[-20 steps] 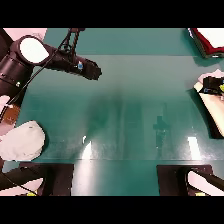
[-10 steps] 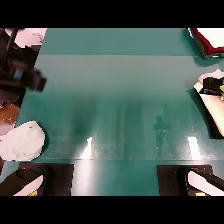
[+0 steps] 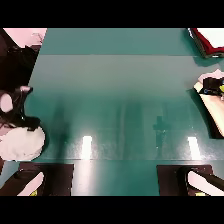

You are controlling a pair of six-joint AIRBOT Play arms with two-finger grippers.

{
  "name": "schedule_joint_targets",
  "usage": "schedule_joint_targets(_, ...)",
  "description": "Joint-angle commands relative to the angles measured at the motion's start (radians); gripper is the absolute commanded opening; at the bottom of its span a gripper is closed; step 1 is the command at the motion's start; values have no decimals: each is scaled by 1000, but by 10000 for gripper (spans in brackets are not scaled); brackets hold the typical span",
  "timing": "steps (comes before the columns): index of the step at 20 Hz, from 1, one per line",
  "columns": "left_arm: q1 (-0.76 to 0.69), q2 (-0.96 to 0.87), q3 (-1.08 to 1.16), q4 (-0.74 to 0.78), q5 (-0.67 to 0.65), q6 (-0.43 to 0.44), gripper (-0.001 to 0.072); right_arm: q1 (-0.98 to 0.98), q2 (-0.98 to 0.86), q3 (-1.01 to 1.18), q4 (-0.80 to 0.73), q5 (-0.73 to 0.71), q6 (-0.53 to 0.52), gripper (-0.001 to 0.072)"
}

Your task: Fold the shirts.

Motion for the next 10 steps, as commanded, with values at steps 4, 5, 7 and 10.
schedule_joint_targets(4,108,4,-181,35,145,-60,446,0,0,0,1,29,1,20)
schedule_joint_targets(5,108,4,-180,34,146,-59,181,0,0,0,1,31,0,20)
schedule_joint_targets(7,108,5,-154,26,150,-59,24,0,0,0,2,31,1,20)
schedule_joint_targets(10,106,5,36,-64,122,1,23,-1,8,0,1,24,-22,20)
